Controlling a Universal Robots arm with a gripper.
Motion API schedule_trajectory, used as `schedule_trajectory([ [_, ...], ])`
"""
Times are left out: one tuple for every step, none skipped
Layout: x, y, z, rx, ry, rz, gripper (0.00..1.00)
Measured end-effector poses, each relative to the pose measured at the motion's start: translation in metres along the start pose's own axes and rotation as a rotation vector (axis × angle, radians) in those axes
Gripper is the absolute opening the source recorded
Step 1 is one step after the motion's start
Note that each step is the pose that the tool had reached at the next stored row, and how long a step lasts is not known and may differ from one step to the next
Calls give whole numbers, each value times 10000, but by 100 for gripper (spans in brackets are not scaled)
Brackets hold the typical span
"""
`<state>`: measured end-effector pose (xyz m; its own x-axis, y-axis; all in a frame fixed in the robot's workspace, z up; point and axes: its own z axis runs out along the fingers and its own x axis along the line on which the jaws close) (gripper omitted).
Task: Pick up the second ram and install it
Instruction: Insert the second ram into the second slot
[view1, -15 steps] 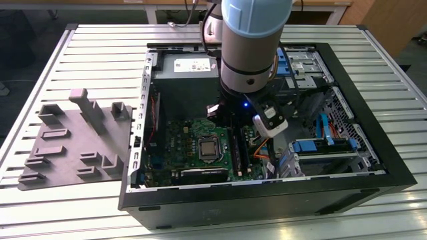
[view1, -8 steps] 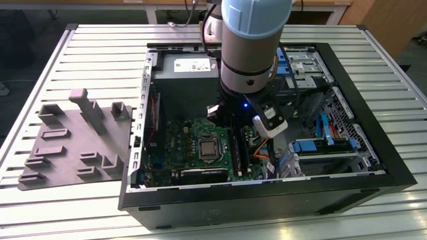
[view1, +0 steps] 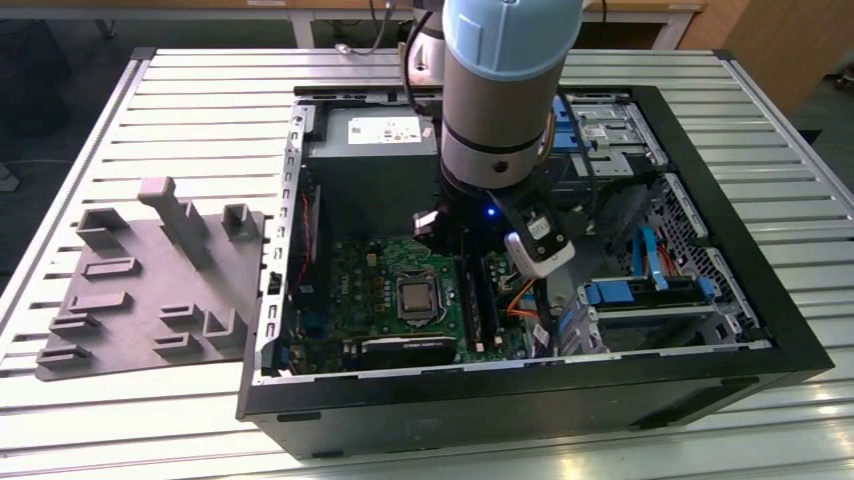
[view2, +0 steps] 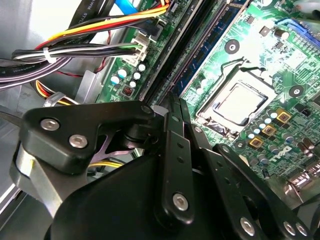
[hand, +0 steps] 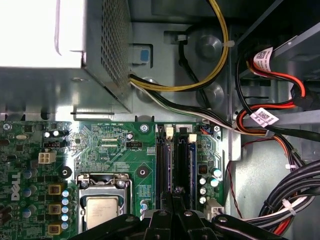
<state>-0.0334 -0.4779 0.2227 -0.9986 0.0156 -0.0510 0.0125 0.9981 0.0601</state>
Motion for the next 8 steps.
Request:
schedule_trajectory([
  [0,0,3,2,1,0,12],
  [0,-1,2,3,1,0,12],
  [0,-1,3,3,1,0,12],
  [0,0,3,2,0,0,12],
  [0,0,4,0,0,0,12],
  [0,0,5,0,0,0,12],
  [0,0,5,-2,-1,0,12],
  [1,0,5,-11,-1,1,12],
])
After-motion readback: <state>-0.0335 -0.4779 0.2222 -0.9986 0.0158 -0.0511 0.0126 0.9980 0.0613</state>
